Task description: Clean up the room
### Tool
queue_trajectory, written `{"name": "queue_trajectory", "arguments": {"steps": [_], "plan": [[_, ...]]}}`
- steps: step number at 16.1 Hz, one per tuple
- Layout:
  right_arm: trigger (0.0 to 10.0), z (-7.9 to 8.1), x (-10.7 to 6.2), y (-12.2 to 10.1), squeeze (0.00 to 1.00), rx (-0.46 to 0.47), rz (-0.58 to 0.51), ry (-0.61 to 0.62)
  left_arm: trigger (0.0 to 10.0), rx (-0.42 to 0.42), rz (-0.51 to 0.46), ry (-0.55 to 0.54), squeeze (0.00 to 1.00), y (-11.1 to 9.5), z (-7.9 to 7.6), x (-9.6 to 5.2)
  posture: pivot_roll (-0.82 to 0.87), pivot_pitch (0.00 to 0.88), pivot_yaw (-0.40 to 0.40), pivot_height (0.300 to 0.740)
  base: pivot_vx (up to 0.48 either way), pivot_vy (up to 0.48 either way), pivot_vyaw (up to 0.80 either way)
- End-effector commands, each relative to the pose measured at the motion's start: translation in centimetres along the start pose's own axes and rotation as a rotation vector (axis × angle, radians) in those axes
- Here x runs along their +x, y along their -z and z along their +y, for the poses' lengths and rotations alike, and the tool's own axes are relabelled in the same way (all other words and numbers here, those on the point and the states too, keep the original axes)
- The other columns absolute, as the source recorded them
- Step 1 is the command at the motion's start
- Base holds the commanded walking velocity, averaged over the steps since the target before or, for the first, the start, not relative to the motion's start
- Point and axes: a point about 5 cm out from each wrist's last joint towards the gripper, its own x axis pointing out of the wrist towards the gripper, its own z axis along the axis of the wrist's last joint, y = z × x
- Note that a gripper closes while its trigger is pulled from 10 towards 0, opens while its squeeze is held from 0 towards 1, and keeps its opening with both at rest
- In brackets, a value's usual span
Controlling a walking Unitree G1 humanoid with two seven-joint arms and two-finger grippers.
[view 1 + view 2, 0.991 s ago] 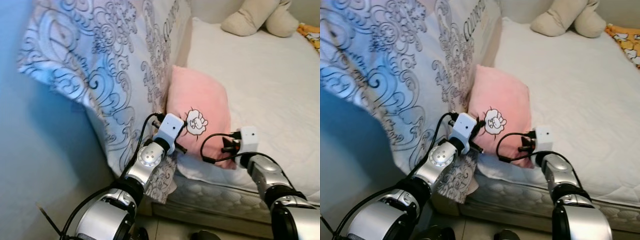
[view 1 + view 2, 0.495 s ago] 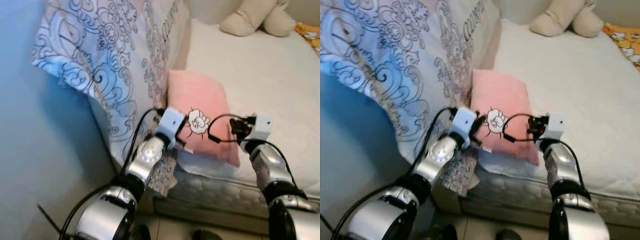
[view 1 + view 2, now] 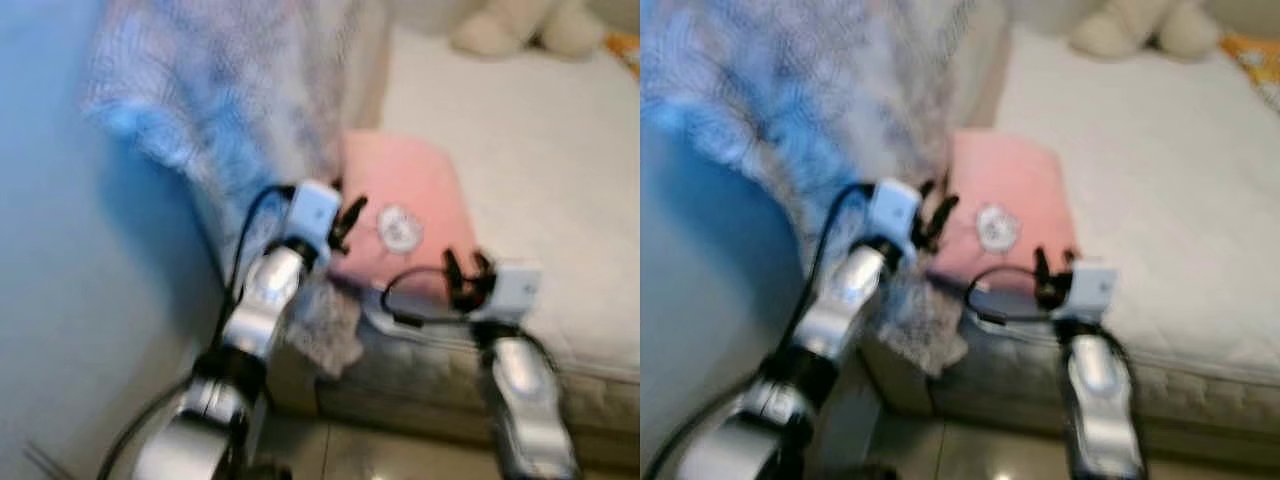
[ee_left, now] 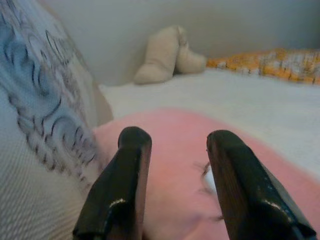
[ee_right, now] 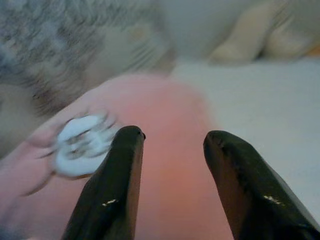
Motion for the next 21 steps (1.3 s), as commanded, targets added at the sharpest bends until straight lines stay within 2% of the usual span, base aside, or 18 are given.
{"name": "queue_trajectory", "arguments": {"steps": [1, 3, 4, 5, 6, 8, 9, 10, 12, 14, 17, 18, 19, 21], "plan": [[10.0, -0.9, -1.5, -0.6, 1.0, -0.065, -0.018, 0.057, 10.0, -0.03, 0.0, -0.019, 1.0, -0.2, 0.4, -1.3, -0.11, 0.0, 0.057, 0.727, 0.0, 0.0, 0.0], [10.0, -1.5, -2.8, -1.1, 1.0, -0.111, -0.019, 0.114, 10.0, -0.049, 0.013, -0.057, 1.0, 0.3, 0.6, -3.1, -0.11, 0.0, 0.059, 0.727, 0.0, 0.0, 0.0], [10.0, -1.5, -3.7, -1.1, 0.8, -0.161, -0.001, 0.119, 10.0, -0.052, 0.045, -0.093, 0.87, 1.4, 1.1, -5.1, -0.11, 0.0, 0.059, 0.727, 0.0, 0.0, 0.0], [10.0, -1.5, -4.1, -1.0, 0.8, -0.175, 0.01, 0.121, 10.0, -0.042, 0.051, -0.117, 0.87, 1.6, 1.5, -5.9, -0.11, 0.0, 0.058, 0.727, 0.0, 0.0, 0.0], [10.0, -1.6, -4.4, -1.0, 0.0, -0.186, 0.01, 0.132, 10.0, -0.04, 0.054, -0.141, 0.0, 1.8, 1.9, -6.5, -0.11, 0.0, 0.055, 0.727, 0.0, 0.0, 0.0], [10.0, -2.6, -6.1, -1.0, 0.0, -0.191, 0.042, 0.214, 10.0, -0.016, 0.093, -0.253, 0.0, 1.6, 3.6, -10.1, -0.11, 0.0, 0.05, 0.727, 0.0, 0.0, 0.0], [10.0, -2.8, -6.6, -0.7, 0.0, -0.194, 0.065, 0.21, 10.0, 0.017, 0.138, -0.289, 0.0, 2.2, 4.1, -11.3, -0.11, 0.0, 0.049, 0.727, 0.0, 0.0, 0.0], [10.0, -3.0, -6.9, -0.2, 1.0, -0.213, 0.097, 0.219, 10.0, -0.043, 0.17, -0.325, 1.0, 3.0, 4.3, -12.2, -0.1, 0.0, 0.041, 0.727, 0.0, 0.0, 0.0], [10.0, -2.8, -6.3, 0.1, 1.0, -0.143, 0.102, 0.201, 10.0, -0.051, 0.18, -0.335, 1.0, 3.3, 4.2, -11.4, -0.1, 0.0, 0.037, 0.727, 0.0, 0.0, 0.0], [10.0, -2.3, -6.0, -0.1, 1.0, -0.079, 0.075, 0.15, 10.0, -0.076, 0.199, -0.367, 1.0, 3.4, 4.3, -11.3, -0.11, 0.0, 0.038, 0.727, 0.0, 0.0, 0.0], [10.0, -1.5, -5.8, 0.5, 1.0, -0.072, 0.116, 0.055, 10.0, -0.091, 0.224, -0.379, 1.0, 3.7, 4.3, -11.6, -0.12, 0.0, 0.044, 0.727, 0.0, 0.0, 0.0], [10.0, -1.3, -5.7, 0.8, 0.25, -0.069, 0.133, 0.034, 10.0, -0.086, 0.225, -0.369, 1.0, 3.8, 4.4, -11.6, -0.12, 0.0, 0.045, 0.727, 0.0, 0.0, 0.0], [10.0, -1.3, -5.8, 1.2, 0.0, -0.052, 0.157, 0.055, 10.0, -0.052, 0.241, -0.351, 0.0, 3.9, 4.5, -11.4, -0.12, 0.0, 0.05, 0.727, 0.27, -0.394, 0.0], [10.0, -1.4, -5.7, 1.7, 0.0, -0.021, 0.17, 0.1, 10.0, -0.065, 0.239, -0.335, 0.0, 4.1, 4.4, -10.8, -0.13, 0.0, 0.054, 0.727, 0.266, -0.394, 0.0]]}}
